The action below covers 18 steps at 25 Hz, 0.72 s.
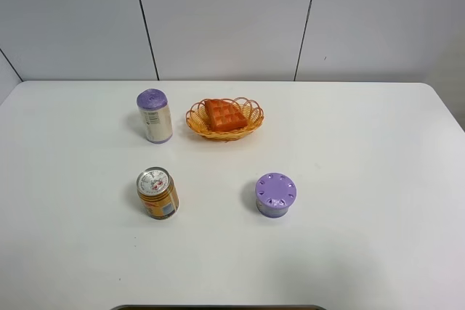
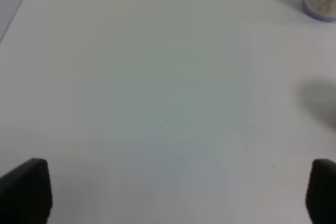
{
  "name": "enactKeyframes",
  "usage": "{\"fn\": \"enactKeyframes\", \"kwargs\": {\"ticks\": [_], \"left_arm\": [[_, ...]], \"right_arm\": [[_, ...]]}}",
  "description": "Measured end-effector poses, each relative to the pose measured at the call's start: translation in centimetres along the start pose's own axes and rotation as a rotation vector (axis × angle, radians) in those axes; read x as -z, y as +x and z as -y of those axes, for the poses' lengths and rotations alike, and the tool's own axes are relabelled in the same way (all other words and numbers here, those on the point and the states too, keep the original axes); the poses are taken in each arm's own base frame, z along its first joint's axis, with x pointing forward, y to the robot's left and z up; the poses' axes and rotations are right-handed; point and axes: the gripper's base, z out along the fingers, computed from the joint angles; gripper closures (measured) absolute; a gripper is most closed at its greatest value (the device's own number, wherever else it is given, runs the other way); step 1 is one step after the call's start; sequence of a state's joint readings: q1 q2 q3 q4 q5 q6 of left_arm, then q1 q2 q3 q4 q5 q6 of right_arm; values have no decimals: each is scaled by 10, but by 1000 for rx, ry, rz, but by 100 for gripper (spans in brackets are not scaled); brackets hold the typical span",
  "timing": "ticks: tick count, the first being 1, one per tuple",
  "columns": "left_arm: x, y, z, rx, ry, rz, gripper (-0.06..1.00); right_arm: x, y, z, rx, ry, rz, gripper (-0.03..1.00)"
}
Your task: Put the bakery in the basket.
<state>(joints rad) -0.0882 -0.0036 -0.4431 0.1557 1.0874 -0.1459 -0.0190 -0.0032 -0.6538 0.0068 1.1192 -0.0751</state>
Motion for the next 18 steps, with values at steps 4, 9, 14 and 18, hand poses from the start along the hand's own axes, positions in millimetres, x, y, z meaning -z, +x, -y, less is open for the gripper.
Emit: {"fn": "enactKeyframes", "kwargs": {"ticks": [4,9,14,18], "left_arm": [[0,0,0,0,0,0,-4],[0,0,0,0,0,0,-4],[0,0,0,0,0,0,-4],[0,0,0,0,0,0,-4]], "right_arm": [[-7,5,1,-26,-44,-22,-3],[-19,15,0,-28,-45,-70,-3],[-19,14,0,-28,-45,-64,-3],[-19,14,1,-25,-40,-63,-3]]}}
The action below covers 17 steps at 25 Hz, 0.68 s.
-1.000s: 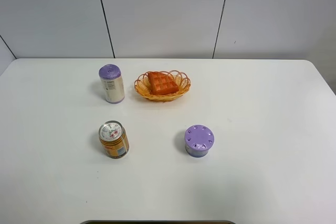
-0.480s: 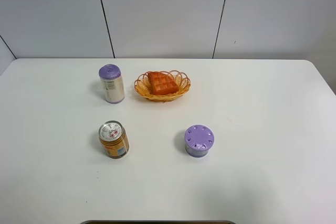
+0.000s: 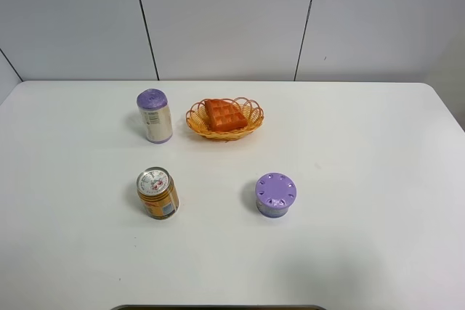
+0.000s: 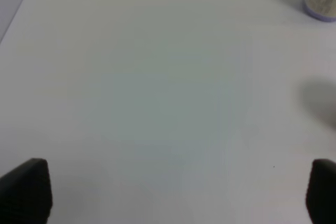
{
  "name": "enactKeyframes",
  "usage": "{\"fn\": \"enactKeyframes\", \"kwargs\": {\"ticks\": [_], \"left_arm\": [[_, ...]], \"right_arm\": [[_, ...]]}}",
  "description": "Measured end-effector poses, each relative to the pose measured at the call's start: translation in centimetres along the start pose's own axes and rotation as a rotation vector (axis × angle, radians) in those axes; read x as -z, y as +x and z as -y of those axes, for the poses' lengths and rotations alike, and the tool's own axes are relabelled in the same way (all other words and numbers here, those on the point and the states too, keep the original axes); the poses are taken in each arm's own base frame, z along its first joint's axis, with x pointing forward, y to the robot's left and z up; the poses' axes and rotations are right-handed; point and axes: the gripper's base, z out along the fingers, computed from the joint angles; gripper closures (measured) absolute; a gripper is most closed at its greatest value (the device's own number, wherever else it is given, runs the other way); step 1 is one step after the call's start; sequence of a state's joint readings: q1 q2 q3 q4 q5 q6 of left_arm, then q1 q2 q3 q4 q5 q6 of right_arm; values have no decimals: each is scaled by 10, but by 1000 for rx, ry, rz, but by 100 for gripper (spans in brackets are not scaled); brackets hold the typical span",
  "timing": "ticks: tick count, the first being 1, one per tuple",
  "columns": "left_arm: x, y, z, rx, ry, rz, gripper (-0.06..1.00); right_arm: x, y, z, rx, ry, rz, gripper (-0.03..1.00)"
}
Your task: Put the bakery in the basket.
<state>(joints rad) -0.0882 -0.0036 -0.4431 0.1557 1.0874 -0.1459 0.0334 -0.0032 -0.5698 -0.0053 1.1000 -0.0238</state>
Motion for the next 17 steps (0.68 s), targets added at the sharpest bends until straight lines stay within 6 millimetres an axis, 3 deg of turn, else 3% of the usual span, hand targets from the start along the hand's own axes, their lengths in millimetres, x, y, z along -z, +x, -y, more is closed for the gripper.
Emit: {"fn": "enactKeyframes", "kwargs": {"ticks": [17], "left_arm": [[0,0,0,0,0,0,-4]], "right_arm": [[0,0,0,-2,-5,0,-3]]}}
